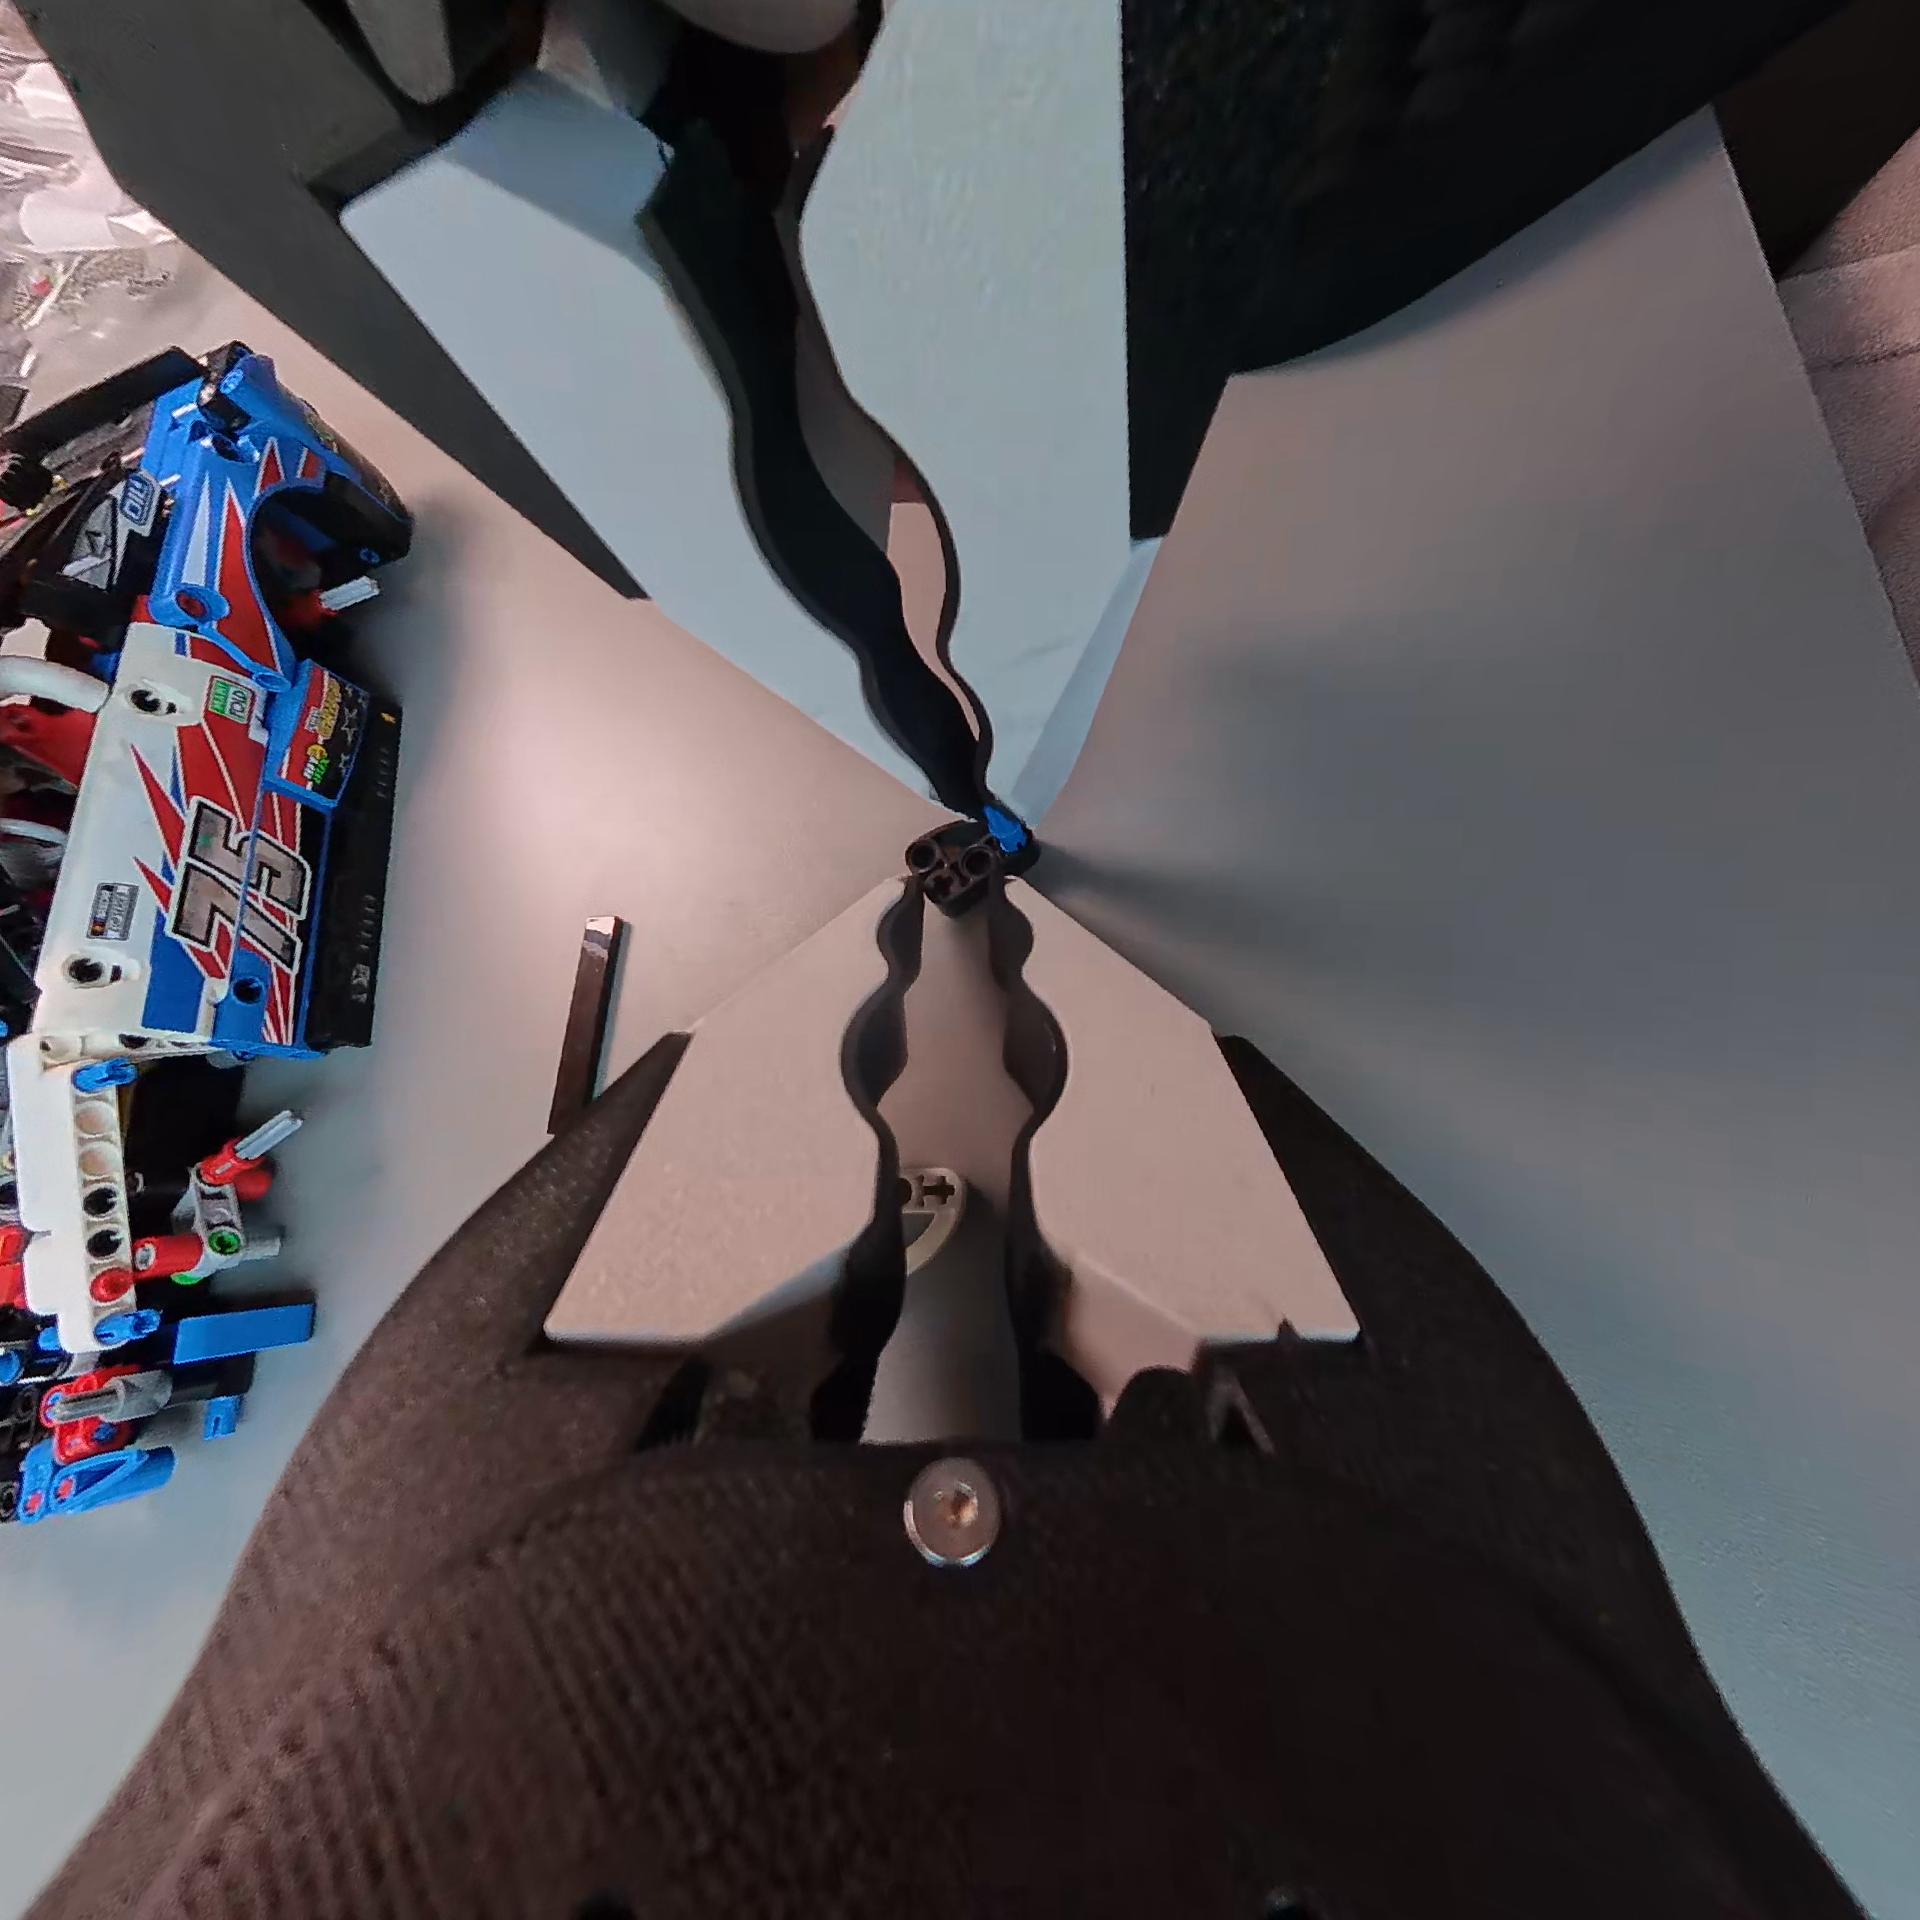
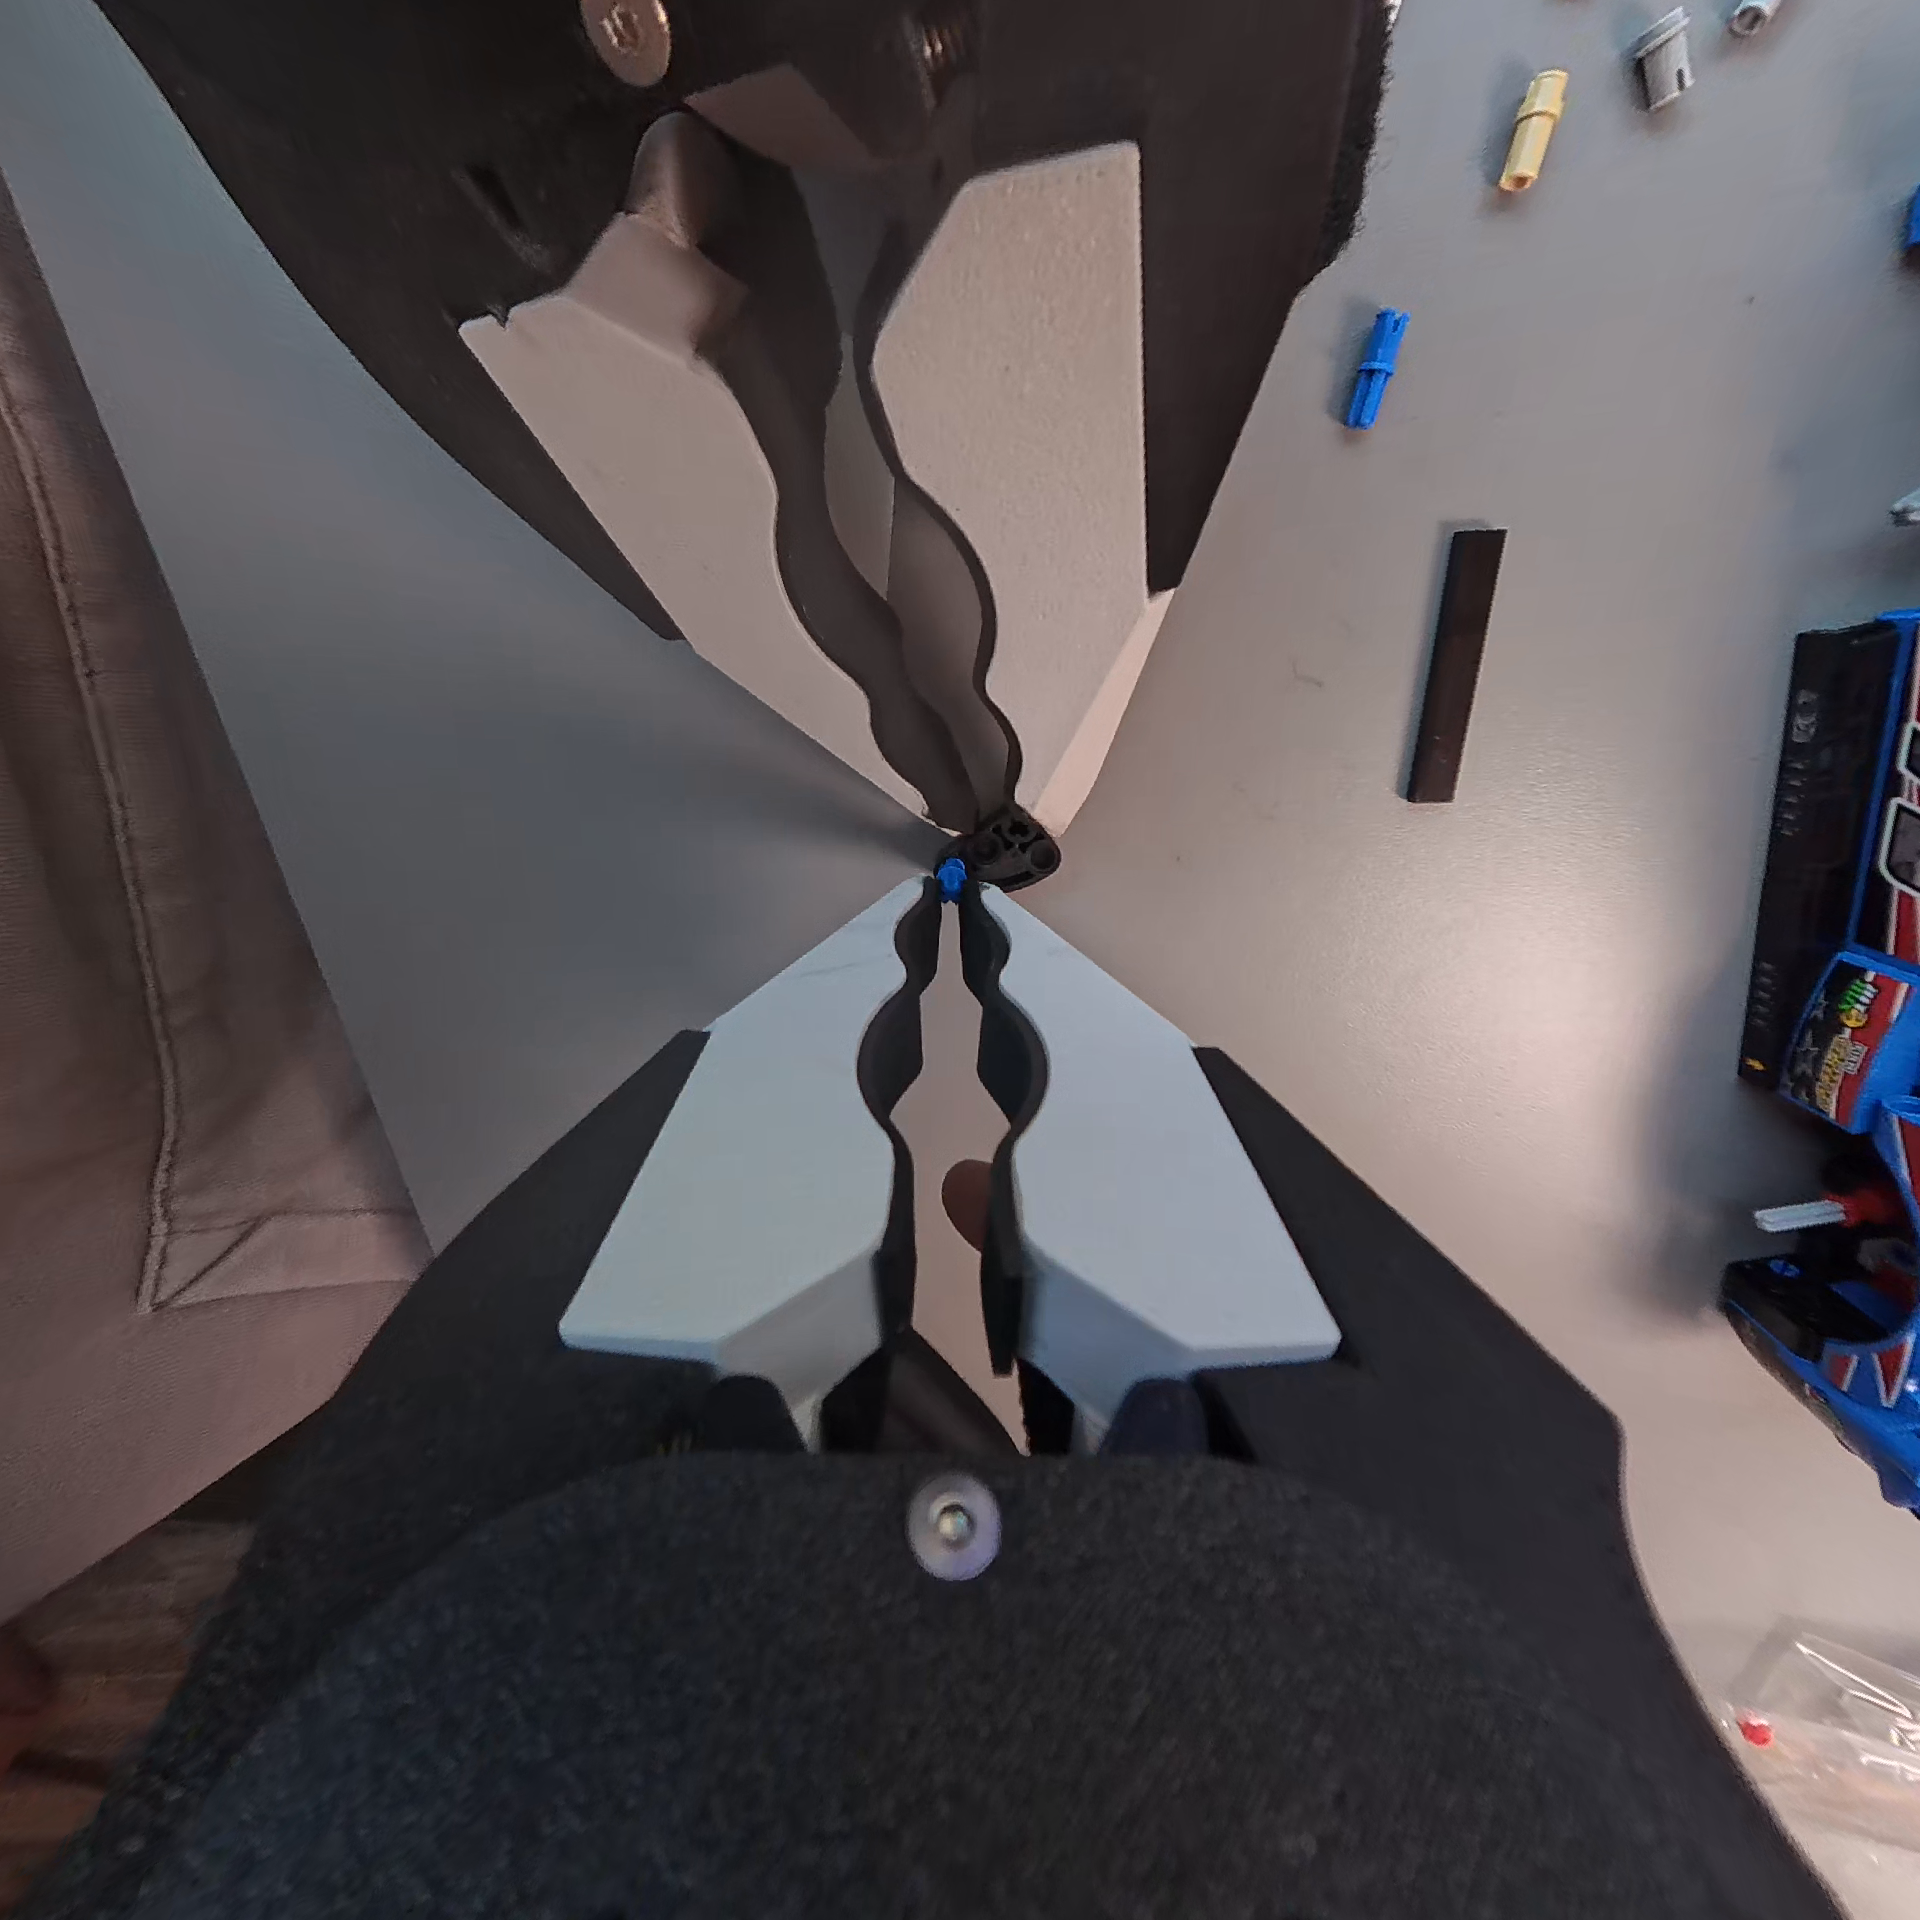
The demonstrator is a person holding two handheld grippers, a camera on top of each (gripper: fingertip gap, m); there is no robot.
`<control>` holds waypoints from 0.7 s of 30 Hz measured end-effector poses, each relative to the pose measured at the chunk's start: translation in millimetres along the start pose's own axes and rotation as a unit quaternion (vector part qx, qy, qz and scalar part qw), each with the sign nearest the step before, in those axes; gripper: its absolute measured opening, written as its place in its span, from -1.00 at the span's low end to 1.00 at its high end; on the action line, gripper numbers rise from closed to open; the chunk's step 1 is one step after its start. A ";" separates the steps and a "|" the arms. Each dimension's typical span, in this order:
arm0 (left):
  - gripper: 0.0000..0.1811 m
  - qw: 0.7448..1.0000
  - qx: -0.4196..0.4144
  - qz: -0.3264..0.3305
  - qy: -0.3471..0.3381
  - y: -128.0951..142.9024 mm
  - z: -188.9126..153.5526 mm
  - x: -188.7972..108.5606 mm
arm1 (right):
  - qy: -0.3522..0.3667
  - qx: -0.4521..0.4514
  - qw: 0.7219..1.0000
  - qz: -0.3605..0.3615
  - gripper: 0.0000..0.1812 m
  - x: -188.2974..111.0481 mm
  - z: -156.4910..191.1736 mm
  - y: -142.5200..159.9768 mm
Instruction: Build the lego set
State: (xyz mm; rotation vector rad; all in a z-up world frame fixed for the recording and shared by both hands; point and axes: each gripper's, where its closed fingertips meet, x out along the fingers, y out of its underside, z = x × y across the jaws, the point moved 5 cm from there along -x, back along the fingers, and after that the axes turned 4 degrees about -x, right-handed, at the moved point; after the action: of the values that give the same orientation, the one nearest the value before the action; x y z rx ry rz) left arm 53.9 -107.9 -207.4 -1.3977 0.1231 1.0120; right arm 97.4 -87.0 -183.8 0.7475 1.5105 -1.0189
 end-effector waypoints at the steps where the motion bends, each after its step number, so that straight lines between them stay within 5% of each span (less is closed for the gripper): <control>1: -0.89 1.000 -0.001 0.000 0.001 0.1 0.1 -0.1 | -0.001 -0.002 1.000 -0.002 -1.00 0.2 0.0 0.2; 21: -0.91 1.000 -0.012 0.001 -0.015 1.5 -0.3 -2.2 | -0.003 -0.010 1.000 0.010 -1.00 0.6 -0.6 -3.2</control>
State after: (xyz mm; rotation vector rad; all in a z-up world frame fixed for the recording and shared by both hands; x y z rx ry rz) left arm 51.8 -109.5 -207.2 -1.4045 0.0904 1.0382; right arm 94.2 -87.9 -183.8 0.7430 1.5029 -0.9893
